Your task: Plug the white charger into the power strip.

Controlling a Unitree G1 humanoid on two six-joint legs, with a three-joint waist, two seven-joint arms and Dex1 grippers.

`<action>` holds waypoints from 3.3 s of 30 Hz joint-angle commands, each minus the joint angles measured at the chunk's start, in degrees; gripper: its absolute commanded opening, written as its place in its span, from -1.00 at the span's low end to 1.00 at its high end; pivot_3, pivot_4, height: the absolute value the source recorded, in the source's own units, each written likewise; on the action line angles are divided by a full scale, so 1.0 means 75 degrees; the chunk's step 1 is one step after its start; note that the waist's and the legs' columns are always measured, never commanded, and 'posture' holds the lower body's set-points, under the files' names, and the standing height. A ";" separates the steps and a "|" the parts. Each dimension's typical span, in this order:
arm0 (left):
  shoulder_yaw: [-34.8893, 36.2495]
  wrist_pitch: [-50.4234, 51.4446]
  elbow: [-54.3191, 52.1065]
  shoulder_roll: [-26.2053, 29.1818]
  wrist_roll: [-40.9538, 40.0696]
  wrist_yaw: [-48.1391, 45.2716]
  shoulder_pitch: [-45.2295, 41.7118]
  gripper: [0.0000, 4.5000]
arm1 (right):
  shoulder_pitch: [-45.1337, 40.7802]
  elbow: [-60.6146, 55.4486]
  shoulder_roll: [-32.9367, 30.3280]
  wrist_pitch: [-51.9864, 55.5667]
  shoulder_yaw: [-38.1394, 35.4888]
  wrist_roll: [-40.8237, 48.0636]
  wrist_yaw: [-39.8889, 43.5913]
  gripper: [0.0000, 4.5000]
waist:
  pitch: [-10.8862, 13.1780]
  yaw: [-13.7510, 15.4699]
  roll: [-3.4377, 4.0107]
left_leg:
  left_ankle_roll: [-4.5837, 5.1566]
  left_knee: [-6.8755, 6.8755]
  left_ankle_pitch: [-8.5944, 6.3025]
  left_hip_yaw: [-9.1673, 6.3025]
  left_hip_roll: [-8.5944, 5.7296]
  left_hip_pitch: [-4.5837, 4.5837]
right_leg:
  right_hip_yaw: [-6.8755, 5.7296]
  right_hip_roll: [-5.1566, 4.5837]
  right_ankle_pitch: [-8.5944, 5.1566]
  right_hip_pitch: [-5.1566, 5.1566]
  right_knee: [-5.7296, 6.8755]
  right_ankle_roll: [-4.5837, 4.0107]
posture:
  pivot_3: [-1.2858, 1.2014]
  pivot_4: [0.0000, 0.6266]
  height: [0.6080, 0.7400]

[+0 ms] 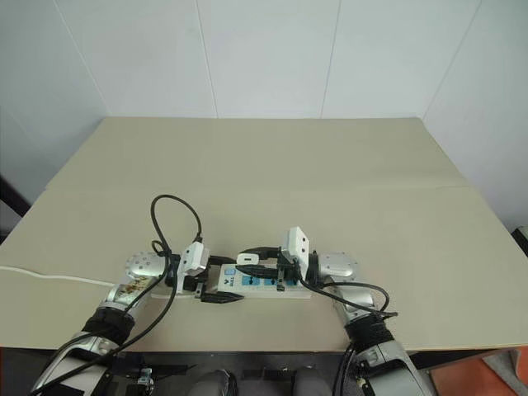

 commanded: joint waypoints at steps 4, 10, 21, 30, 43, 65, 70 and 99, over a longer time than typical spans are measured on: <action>-0.0209 0.0070 0.0216 0.0262 0.0375 -0.0137 0.0227 0.48 | -0.0035 0.1130 -0.0605 -0.0039 -0.0207 -0.0563 -0.0100 -0.50 | -0.0003 -0.0006 -0.0002 | 0.0000 0.0000 0.0000 0.0001 0.0000 0.0009 | 0.0003 0.0001 0.0000 0.0004 0.0001 0.0000 | 0.03 -0.52 1.00; -0.0187 0.0085 0.0135 0.0338 0.0354 -0.0129 0.0315 0.48 | -0.0074 0.1369 -0.0685 -0.0120 -0.0090 -0.0680 -0.0045 -0.50 | -0.0009 -0.0019 -0.0006 | 0.0000 0.0000 0.0000 0.0004 0.0000 0.0020 | 0.0011 0.0003 0.0000 0.0009 0.0001 -0.0001 | 0.03 -0.52 1.00; -0.0172 0.0118 0.0081 0.0383 0.0339 -0.0071 0.0352 0.48 | -0.0458 0.1429 -0.0897 0.0976 0.0274 -0.0690 -0.0025 -0.50 | -0.0051 -0.0040 -0.0030 | 0.0000 -0.0001 0.0000 0.0006 0.0002 0.0037 | 0.0017 0.0003 -0.0001 0.0019 0.0001 -0.0003 | 0.03 -0.52 1.00; -0.0155 0.0091 0.0092 0.0379 0.0330 -0.0024 0.0332 0.48 | -0.0422 0.1390 -0.0916 0.1135 0.0445 -0.0776 -0.0010 -0.50 | -0.0090 -0.0045 -0.0042 | -0.0001 -0.0006 0.0000 0.0005 0.0002 0.0047 | 0.0020 0.0005 -0.0006 0.0021 -0.0001 -0.0012 | 0.03 -0.52 1.00; -0.0175 0.0072 0.0165 0.0342 0.0321 -0.0016 0.0277 0.48 | -0.0219 0.1086 -0.0923 0.0922 0.0471 -0.0746 0.0001 -0.50 | -0.0140 -0.0043 -0.0060 | -0.0001 -0.0022 -0.0001 0.0005 0.0003 0.0046 | 0.0019 0.0005 -0.0011 0.0020 -0.0010 -0.0017 | 0.03 -0.52 1.00; 0.0394 0.0844 -0.1065 0.0472 -0.0474 -0.0055 0.0396 0.97 | -0.0030 0.0224 -0.1034 0.0827 0.0342 -0.0946 -0.0099 1.00 | -0.0137 -0.0045 -0.0079 | -0.0002 -0.0037 -0.0001 0.0000 0.0017 0.0008 | 0.0015 0.0020 -0.0015 -0.0010 -0.0032 -0.0023 | 0.03 -0.52 1.00; 0.0820 0.1345 -0.1850 0.0871 -0.1013 -0.0217 0.0425 0.97 | -0.0106 -0.0617 -0.1498 0.1193 -0.0234 -0.0500 -0.0137 1.00 | -0.0087 -0.0024 -0.0071 | -0.0002 -0.0037 -0.0001 0.0000 0.0016 0.0005 | 0.0015 0.0016 -0.0014 -0.0015 -0.0031 -0.0023 | 0.03 -0.52 1.00; 0.3029 0.3051 -0.4473 0.3128 -0.2024 0.0645 0.2292 0.97 | 0.2674 -0.3819 -0.5318 0.2658 -0.4089 0.0873 -0.0033 1.00 | 0.0137 0.0020 -0.0024 | -0.0002 -0.0036 0.0000 0.0018 0.0001 -0.0167 | 0.0013 -0.0009 -0.0002 -0.0192 -0.0005 -0.0031 | 0.03 -0.52 1.00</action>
